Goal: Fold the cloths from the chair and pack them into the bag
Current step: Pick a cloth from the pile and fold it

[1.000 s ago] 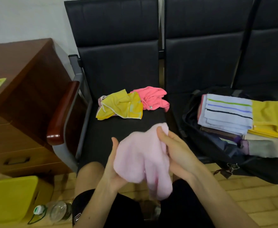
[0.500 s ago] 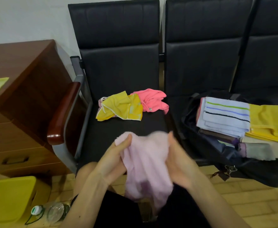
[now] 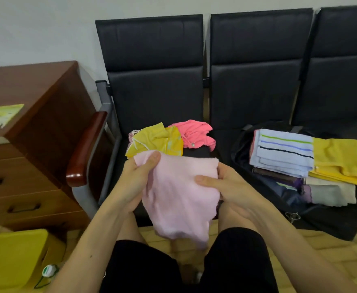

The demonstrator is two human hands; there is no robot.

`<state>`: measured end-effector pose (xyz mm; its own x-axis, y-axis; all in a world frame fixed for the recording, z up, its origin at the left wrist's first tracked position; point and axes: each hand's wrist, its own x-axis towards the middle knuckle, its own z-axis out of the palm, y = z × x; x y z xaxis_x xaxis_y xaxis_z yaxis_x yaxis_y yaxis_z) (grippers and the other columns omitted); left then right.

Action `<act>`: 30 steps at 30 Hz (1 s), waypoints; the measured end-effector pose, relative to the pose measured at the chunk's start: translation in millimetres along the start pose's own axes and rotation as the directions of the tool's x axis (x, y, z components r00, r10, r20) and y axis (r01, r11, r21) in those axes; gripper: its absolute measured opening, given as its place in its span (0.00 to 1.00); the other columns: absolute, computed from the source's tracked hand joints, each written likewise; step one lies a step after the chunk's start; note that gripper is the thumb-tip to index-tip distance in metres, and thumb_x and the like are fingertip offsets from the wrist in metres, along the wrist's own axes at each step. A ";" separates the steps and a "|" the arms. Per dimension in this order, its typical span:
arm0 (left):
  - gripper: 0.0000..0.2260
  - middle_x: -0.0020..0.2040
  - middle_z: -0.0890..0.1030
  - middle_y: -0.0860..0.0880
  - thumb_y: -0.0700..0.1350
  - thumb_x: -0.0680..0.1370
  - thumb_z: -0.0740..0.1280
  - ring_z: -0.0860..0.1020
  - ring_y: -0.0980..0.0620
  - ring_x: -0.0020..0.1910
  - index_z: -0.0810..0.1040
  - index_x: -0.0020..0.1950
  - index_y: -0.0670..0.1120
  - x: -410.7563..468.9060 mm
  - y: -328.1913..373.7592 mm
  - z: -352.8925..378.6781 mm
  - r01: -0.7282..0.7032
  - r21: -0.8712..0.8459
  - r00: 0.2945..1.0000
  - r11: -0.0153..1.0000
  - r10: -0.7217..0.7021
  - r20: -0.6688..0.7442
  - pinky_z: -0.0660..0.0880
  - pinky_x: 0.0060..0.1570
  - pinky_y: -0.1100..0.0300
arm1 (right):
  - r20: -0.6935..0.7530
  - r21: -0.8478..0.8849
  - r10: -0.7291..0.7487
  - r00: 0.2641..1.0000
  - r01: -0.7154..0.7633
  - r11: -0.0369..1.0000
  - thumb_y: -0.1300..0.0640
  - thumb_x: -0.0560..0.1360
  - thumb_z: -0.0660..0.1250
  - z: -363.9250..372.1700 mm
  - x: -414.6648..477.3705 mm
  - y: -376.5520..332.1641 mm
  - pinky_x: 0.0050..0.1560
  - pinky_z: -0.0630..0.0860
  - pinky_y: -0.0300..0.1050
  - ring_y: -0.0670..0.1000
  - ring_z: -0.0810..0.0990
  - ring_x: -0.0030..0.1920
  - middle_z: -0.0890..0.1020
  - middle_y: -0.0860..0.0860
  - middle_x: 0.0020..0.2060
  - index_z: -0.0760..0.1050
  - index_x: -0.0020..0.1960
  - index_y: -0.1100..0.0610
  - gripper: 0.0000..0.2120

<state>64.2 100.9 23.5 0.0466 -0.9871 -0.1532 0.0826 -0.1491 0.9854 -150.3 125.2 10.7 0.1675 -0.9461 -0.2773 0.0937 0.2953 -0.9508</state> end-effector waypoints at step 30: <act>0.16 0.59 0.79 0.55 0.48 0.70 0.75 0.79 0.50 0.59 0.82 0.57 0.53 5.6 40.2 -19.8 -0.260 0.503 0.964 0.824 0.250 0.089 0.80 0.51 0.54 | 0.067 -0.909 -0.566 0.822 0.284 0.305 0.50 0.78 0.68 -0.8 1.3 -64.2 0.57 0.76 0.52 0.53 0.79 0.49 0.84 0.45 0.49 0.83 0.54 0.52 0.09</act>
<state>87.4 90.6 60.8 -0.0227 -0.9942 0.1056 -0.4449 0.1046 0.8895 -156.8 104.9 71.3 0.1507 -0.9356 0.3191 -0.8158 -0.3000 -0.4944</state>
